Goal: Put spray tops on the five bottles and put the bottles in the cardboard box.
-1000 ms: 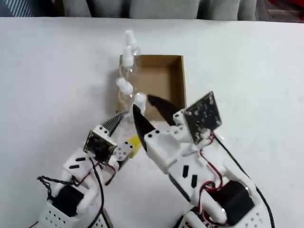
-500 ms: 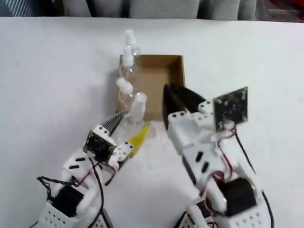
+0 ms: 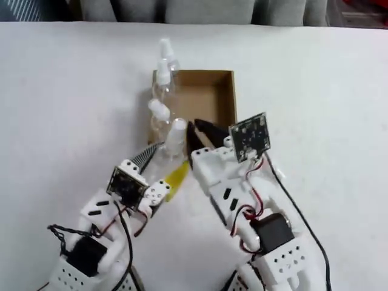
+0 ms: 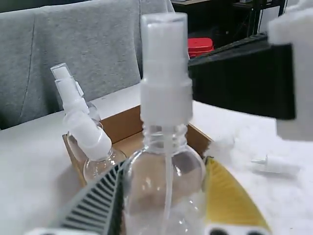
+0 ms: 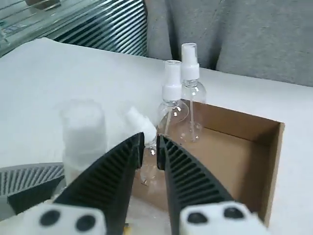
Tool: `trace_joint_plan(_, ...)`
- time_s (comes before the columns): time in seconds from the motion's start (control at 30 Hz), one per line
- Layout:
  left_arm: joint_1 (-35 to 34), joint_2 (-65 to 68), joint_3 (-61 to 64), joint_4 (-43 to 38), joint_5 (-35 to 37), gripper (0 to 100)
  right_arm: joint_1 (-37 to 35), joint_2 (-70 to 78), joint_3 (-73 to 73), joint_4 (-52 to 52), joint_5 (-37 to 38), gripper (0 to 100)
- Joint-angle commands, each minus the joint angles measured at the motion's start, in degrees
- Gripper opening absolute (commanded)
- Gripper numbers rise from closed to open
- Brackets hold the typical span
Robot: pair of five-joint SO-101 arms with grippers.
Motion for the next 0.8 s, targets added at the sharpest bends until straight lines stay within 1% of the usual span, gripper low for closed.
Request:
trace_joint_plan(0.0, -0.5, -0.7, -0.8, -2.1, -0.4, 2, -2.7, -1.0, -0.6, -0.9, 0.3, 1.7)
trace_joint_plan(0.23, -0.5, -0.7, -0.8, -2.1, -0.4, 2, -2.2, -1.0, 0.1, 0.1, 0.3, 1.7)
trace_joint_plan(0.33, -0.6, -0.7, -0.8, -2.1, -0.4, 2, 0.8, -1.0, 0.8, 2.9, 0.3, 1.7)
trace_joint_plan(0.43, -0.6, -0.7, -0.8, -2.1, -0.4, 2, 6.7, -1.0, 1.9, 5.4, 0.3, 1.7)
trace_joint_plan(0.53, -0.6, -0.7, -0.8, -2.1, -0.4, 2, 12.2, -1.0, 4.7, 5.4, 0.3, 1.7)
trace_joint_plan(0.6, -0.6, -0.7, -0.8, -2.1, -0.4, 2, 13.7, -1.0, 6.7, 5.3, 0.3, 1.7)
trace_joint_plan(0.77, -0.6, -0.7, -0.8, -2.1, 0.1, 2, 13.8, -1.0, 10.3, 5.8, 0.3, 1.7)
